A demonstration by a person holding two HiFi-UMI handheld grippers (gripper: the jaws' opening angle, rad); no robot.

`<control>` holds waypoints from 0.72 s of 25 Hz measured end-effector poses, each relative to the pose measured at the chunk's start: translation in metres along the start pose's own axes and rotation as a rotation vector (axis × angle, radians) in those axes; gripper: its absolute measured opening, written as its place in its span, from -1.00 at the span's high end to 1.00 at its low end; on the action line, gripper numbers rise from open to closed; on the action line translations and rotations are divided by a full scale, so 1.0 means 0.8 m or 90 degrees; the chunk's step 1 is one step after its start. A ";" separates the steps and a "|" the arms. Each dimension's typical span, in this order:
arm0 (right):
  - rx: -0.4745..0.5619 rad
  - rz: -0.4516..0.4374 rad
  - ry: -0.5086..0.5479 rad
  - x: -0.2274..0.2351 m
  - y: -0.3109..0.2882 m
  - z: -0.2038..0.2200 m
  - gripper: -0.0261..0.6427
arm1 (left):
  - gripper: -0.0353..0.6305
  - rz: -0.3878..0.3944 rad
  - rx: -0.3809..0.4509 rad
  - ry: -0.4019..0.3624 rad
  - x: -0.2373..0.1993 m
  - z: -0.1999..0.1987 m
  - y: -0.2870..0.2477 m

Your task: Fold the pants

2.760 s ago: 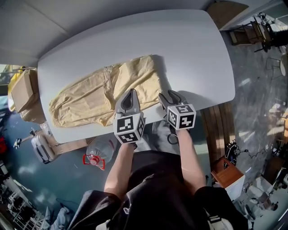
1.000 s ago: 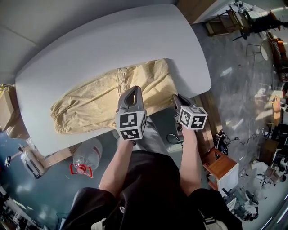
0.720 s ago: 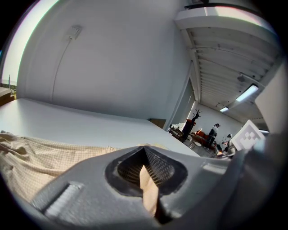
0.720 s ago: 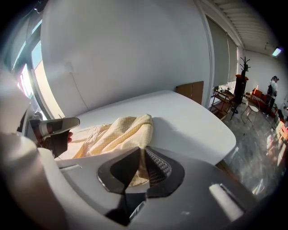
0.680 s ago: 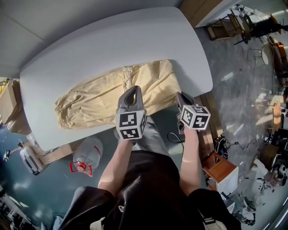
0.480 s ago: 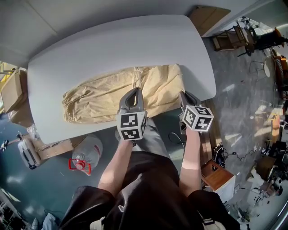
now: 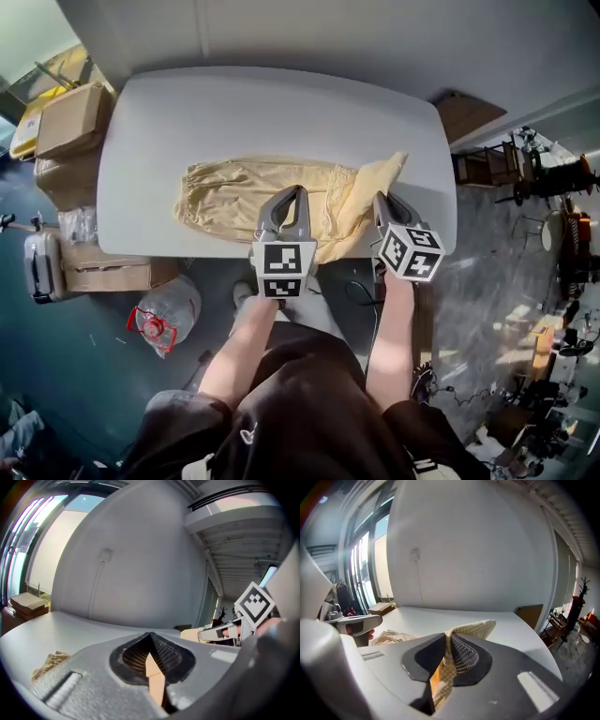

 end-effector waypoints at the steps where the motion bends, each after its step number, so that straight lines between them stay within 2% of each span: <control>1: 0.009 -0.012 0.015 -0.018 -0.003 -0.010 0.80 | 0.88 -0.011 0.010 0.003 -0.010 -0.004 0.011; 7: 0.044 -0.109 0.099 -0.149 -0.026 -0.055 0.80 | 0.88 -0.110 0.066 0.015 -0.085 -0.027 0.087; 11: 0.037 -0.178 0.155 -0.255 -0.043 -0.055 0.80 | 0.88 -0.181 0.081 0.023 -0.142 -0.032 0.139; 14: 0.000 -0.229 0.205 -0.337 -0.063 -0.028 0.80 | 0.88 -0.239 0.071 0.036 -0.183 -0.023 0.177; 18: -0.085 -0.308 0.294 -0.436 -0.081 0.053 0.80 | 0.88 -0.310 0.049 0.051 -0.217 0.004 0.229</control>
Point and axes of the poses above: the fingertips, and each gripper's own axes: y backward along the fingers, x to its right, z out of its underside, the point moved 6 cm from there along y, backward along the fingers, and after that the axes turned 8 degrees about z, right-handed, at the moved point
